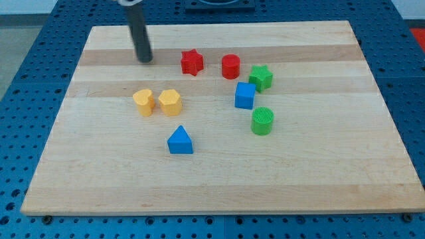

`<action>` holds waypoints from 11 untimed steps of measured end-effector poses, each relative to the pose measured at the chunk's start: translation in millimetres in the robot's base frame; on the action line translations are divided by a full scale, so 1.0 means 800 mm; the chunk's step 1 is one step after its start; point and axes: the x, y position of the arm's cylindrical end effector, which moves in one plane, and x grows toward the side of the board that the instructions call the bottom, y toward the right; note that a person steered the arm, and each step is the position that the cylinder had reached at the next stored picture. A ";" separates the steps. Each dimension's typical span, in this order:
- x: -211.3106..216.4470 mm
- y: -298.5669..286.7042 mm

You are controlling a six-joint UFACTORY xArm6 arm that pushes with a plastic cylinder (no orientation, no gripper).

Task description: Push the yellow heart to the top left of the yellow hexagon

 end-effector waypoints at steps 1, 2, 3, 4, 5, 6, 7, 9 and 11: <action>0.055 -0.025; 0.114 -0.033; 0.178 -0.033; 0.218 -0.028; 0.216 -0.007; 0.209 0.009; 0.186 0.012; 0.164 0.046; 0.135 0.040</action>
